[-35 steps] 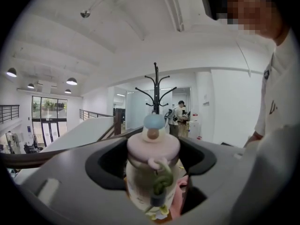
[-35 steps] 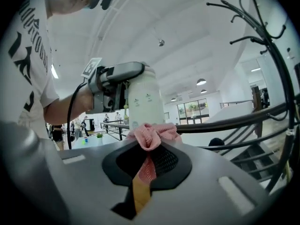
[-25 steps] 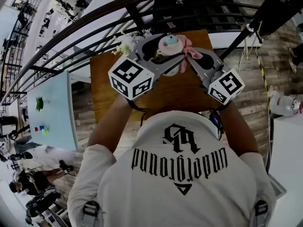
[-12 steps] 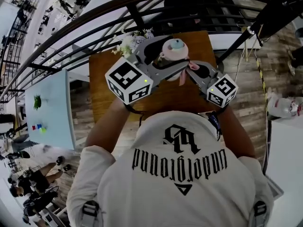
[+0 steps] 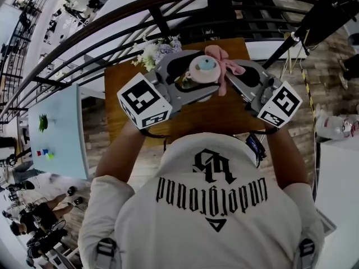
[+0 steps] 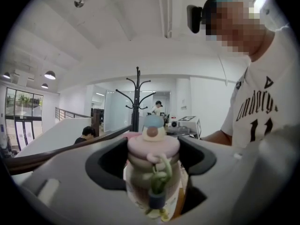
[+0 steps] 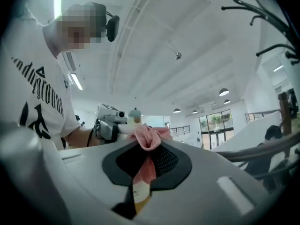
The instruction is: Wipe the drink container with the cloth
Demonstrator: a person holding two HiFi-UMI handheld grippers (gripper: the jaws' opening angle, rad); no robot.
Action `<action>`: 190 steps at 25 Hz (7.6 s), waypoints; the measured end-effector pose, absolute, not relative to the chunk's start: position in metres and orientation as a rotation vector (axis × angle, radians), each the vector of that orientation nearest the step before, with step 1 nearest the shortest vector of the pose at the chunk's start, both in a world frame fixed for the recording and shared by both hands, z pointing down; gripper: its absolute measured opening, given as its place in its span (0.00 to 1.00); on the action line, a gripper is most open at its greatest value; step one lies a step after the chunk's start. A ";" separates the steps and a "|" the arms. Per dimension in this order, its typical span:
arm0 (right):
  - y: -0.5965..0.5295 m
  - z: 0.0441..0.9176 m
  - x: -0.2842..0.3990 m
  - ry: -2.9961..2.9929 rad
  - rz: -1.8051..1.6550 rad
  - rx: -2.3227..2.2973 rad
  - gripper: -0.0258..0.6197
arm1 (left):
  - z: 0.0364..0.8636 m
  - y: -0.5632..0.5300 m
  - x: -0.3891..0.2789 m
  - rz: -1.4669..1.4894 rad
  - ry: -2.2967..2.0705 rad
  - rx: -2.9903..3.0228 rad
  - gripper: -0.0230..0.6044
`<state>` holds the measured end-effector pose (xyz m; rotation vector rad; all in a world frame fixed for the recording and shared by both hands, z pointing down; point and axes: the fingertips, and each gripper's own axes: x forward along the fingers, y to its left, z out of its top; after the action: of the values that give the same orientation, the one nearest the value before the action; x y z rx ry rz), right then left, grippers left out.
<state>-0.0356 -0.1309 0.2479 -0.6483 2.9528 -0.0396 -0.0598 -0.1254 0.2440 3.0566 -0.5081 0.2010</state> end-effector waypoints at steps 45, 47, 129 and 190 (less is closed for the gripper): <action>-0.134 0.338 -0.064 3.049 -0.448 -0.111 0.08 | 0.208 -0.086 -0.054 0.189 0.007 3.164 0.65; -0.133 0.326 -0.063 3.038 -0.432 -0.064 0.08 | 0.211 -0.079 -0.050 0.227 0.034 3.150 0.65; -0.117 0.258 -0.053 2.925 -0.065 -0.466 0.08 | 0.229 -0.168 -0.071 0.130 -0.561 3.047 0.65; -0.143 0.473 0.026 3.034 -0.536 -1.071 0.08 | 0.426 -0.162 -0.058 0.396 -0.881 2.873 0.65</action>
<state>0.0258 -0.1434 0.4728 -1.0712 3.0338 -0.5365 -0.0584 -0.1618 0.4260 2.8727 -0.8811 0.3960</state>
